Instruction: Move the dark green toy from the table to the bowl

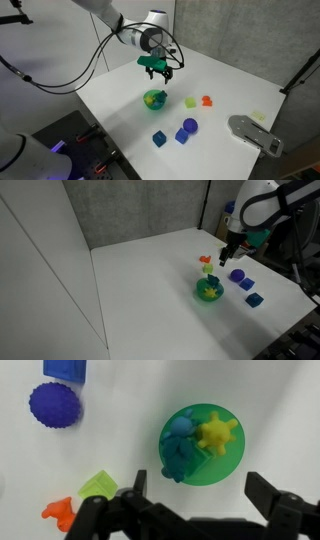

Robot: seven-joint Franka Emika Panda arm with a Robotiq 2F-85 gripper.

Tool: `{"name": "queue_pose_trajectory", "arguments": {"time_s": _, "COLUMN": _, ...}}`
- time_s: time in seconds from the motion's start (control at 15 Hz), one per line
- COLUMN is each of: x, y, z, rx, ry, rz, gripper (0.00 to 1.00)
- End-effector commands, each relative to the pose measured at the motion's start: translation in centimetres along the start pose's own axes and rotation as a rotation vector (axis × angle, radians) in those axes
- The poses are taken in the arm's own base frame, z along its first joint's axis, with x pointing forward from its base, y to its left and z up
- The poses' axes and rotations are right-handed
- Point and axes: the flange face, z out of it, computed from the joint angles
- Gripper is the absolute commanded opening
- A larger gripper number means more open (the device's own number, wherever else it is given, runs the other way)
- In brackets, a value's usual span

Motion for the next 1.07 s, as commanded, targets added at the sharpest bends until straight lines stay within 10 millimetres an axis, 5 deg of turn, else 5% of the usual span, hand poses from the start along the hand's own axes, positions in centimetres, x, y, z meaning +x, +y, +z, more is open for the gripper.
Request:
{"name": "queue_pose_trajectory", "arguments": {"time_s": 0.0, "x": -2.3, "y": 1.8, "z": -3.6, "rx": 0.014, "ry": -0.047, "rz": 0.066, "gripper": 1.0}}
{"name": "queue_pose_trajectory", "arguments": {"time_s": 0.6, "x": -8.5, "y": 5.6, "z": -10.9, "rx": 0.026, "ry": -0.12, "rz": 0.205, "gripper": 1.0}}
{"name": "queue_pose_trajectory", "arguments": {"time_s": 1.0, "x": -11.4, "y": 4.9, "z": -16.7, "rx": 0.033, "ry": -0.074, "rz": 0.304, "gripper": 1.0}}
